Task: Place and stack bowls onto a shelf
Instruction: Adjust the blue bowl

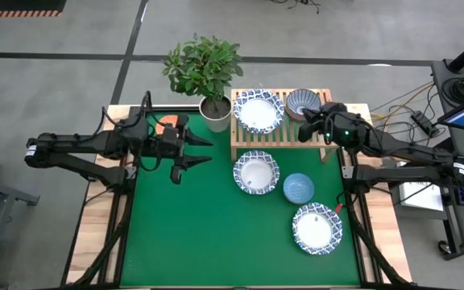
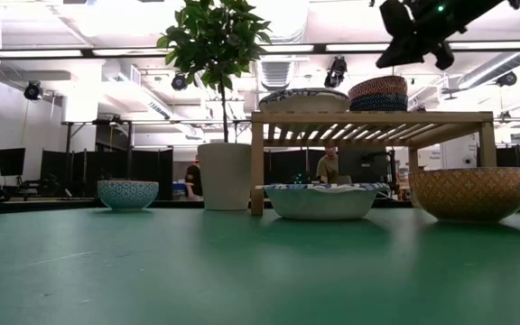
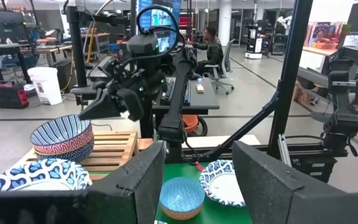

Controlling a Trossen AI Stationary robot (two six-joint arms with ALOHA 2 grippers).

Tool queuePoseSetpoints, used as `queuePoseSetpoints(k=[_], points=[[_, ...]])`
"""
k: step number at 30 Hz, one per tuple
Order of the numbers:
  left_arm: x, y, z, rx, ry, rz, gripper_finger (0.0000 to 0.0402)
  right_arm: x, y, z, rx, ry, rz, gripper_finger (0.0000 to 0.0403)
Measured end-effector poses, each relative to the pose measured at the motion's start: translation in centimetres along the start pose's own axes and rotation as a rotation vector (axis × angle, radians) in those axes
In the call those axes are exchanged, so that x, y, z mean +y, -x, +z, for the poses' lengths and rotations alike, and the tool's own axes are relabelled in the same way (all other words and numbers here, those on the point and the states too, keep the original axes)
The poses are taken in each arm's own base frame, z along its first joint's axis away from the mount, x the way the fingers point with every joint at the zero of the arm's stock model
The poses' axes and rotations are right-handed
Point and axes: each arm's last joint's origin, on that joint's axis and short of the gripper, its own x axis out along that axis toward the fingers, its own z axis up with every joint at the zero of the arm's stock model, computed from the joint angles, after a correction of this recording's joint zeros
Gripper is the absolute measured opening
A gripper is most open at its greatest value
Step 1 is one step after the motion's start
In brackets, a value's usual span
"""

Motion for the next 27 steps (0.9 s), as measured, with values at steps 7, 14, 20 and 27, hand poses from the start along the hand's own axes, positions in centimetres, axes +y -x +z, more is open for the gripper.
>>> queuePoseSetpoints(k=[7,14,20,27], points=[[0.0,0.0,0.0,0.001,-0.005,0.000,0.0173,-0.5,0.3,-0.6,0.049,0.002,-0.070,0.0009],[0.0,0.0,0.0,0.000,-0.005,0.000,0.0173,-0.3,-0.3,-1.0,0.071,0.001,-0.079,0.0009],[0.0,0.0,0.0,-0.003,-0.002,0.000,0.0173,-0.2,-0.5,-1.0,0.076,0.004,-0.082,0.0009],[0.0,0.0,-0.2,0.020,0.011,-0.001,0.0173,-0.6,0.6,-0.4,0.031,-0.014,-0.065,0.0009]])
